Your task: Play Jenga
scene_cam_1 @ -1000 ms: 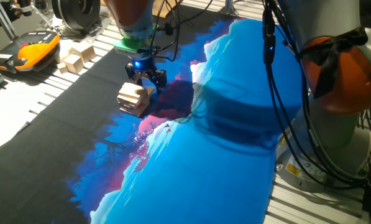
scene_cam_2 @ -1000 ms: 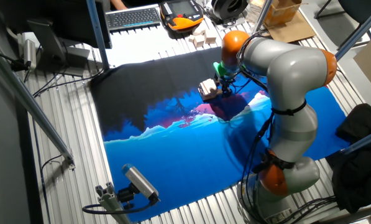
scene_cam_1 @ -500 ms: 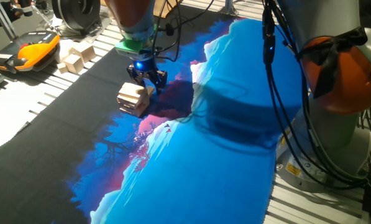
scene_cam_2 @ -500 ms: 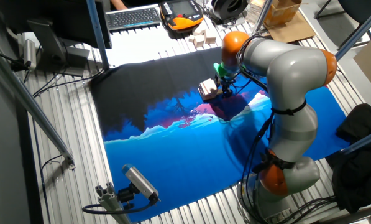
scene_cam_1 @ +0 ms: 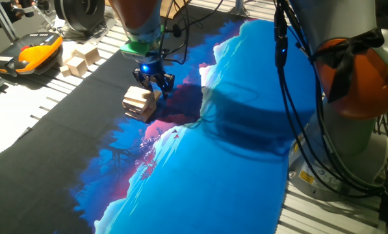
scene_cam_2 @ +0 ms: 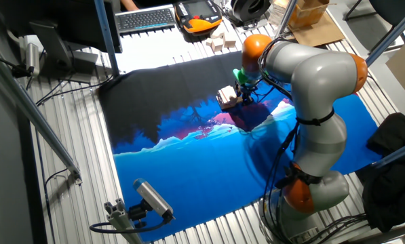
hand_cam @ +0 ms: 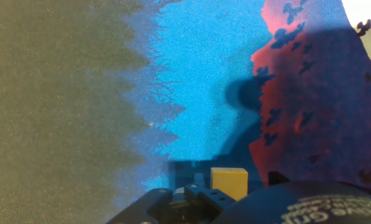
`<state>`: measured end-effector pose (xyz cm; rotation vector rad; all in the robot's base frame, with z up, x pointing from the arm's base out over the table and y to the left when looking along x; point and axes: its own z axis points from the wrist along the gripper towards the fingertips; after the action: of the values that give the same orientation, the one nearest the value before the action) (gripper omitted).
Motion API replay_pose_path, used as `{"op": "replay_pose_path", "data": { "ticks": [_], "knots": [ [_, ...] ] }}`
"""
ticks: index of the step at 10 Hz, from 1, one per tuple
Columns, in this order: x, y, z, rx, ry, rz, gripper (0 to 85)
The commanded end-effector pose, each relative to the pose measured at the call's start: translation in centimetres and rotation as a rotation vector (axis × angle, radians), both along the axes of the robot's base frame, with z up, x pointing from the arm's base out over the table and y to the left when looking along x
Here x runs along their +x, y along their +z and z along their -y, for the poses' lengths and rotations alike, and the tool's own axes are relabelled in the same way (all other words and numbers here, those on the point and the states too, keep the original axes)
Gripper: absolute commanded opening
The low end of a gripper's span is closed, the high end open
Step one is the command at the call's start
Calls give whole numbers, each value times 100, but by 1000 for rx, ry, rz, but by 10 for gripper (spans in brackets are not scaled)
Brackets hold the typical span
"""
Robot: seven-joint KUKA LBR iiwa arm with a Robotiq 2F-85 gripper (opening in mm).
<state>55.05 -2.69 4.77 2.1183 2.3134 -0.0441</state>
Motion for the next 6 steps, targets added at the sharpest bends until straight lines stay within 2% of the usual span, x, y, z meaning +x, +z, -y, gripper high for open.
{"op": "replay_pose_path", "data": {
  "ticks": [1,6],
  "knots": [
    [0,1,0,3,0,3,510],
    [0,2,0,4,3,4,510]
  ]
}}
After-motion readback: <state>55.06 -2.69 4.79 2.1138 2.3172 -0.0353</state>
